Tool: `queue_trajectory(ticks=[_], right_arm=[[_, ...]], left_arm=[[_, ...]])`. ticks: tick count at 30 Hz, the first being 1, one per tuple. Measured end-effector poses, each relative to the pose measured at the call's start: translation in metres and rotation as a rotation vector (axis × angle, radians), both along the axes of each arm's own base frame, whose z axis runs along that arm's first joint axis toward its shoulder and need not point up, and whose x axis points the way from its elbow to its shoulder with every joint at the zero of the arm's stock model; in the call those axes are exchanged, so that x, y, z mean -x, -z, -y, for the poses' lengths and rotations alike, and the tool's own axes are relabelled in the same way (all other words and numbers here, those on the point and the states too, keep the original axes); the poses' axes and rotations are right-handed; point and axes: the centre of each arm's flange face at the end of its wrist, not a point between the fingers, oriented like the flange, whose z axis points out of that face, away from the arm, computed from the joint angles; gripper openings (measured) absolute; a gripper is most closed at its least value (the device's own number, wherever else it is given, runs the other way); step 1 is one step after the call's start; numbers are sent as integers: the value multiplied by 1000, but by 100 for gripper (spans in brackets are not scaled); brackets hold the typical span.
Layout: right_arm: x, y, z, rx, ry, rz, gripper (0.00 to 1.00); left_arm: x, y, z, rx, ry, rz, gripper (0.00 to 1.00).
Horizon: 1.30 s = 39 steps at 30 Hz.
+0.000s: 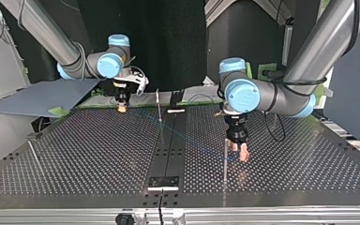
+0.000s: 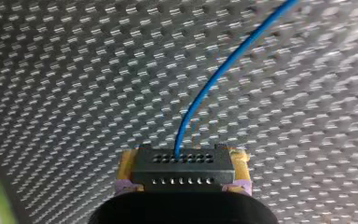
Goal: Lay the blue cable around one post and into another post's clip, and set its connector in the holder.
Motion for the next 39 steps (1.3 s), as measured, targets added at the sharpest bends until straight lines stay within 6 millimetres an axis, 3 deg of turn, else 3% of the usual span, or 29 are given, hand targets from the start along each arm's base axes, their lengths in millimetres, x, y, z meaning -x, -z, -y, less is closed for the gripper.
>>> queue_trajectory(ticks=[15, 31, 39], right_arm=[[32, 115, -34, -103, 46, -74, 6], [98, 222, -80, -219, 162, -133, 6], [107, 250, -64, -196, 183, -103, 9]], left_arm=[[0, 0, 0, -1, -2, 0, 100], [0, 0, 0, -3, -4, 1, 100], [-1, 0, 0, -4, -4, 3, 100]])
